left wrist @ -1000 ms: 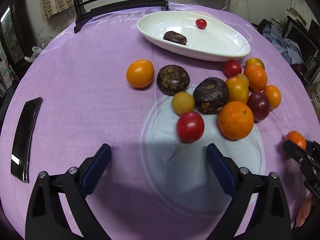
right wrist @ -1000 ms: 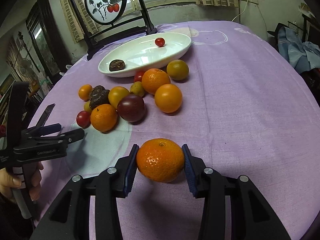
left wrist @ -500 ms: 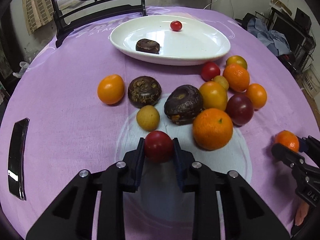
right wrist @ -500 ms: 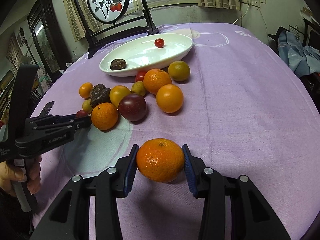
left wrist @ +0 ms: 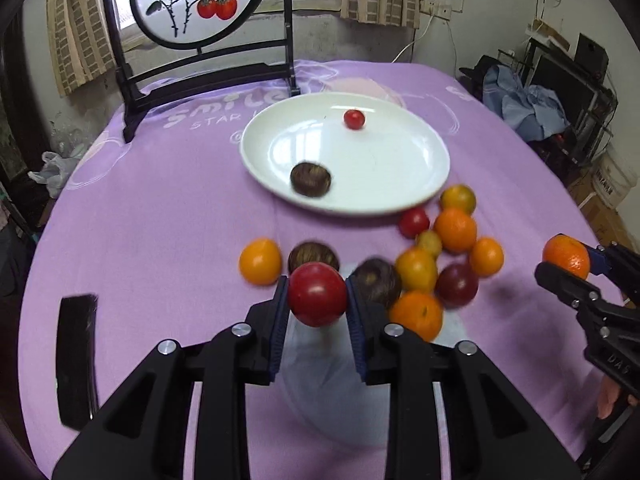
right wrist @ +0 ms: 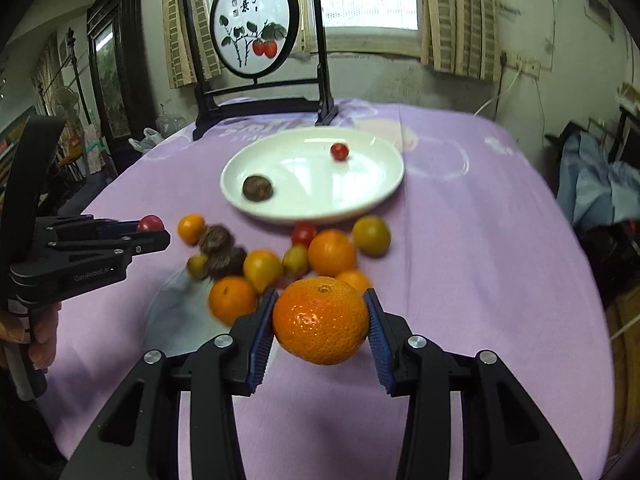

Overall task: Organize fruits
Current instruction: 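Lower both held fruits onto the white plate and open both tools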

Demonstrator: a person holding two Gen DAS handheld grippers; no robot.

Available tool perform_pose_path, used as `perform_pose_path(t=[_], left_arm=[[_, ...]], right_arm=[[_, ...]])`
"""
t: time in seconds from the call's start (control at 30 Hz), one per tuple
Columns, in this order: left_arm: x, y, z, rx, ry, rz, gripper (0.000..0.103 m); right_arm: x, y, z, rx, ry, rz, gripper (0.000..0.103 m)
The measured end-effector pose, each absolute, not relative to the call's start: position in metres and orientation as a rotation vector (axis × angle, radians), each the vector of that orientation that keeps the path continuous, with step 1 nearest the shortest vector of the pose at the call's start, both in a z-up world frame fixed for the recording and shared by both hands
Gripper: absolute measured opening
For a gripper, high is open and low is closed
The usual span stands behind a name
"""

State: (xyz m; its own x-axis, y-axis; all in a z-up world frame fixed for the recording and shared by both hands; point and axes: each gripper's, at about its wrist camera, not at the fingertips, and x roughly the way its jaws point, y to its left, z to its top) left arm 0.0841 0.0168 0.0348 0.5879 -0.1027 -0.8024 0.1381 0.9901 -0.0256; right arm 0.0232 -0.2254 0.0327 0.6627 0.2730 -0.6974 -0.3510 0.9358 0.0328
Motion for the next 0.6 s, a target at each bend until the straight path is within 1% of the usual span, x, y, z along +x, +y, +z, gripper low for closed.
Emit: perform_pose_path(t=[0.13, 0.3, 0.47, 0.6], left_arm=[[0.126, 0.016, 0.038, 0.032, 0.941, -0.119, 0.027], [0.183, 0.013, 0.035, 0.032, 0.958, -0.087, 0.027], [0.24, 0.016, 0.021, 0.029, 0.98, -0.043, 0.027], [0.27, 0.017, 0.003, 0.039, 1.009, -0.012, 0.027]], right_arm=[[0.056, -0.215, 0.038, -0.118, 0.762, 0.354, 0.044], [0.107, -0.199, 0.03, -0.152, 0.797, 0.331, 0.044], [0.161, -0.188, 0.013, -0.178, 0.872, 0.303, 0.044], [0.185, -0.18, -0.004, -0.195, 0.927, 0.295, 0.044]])
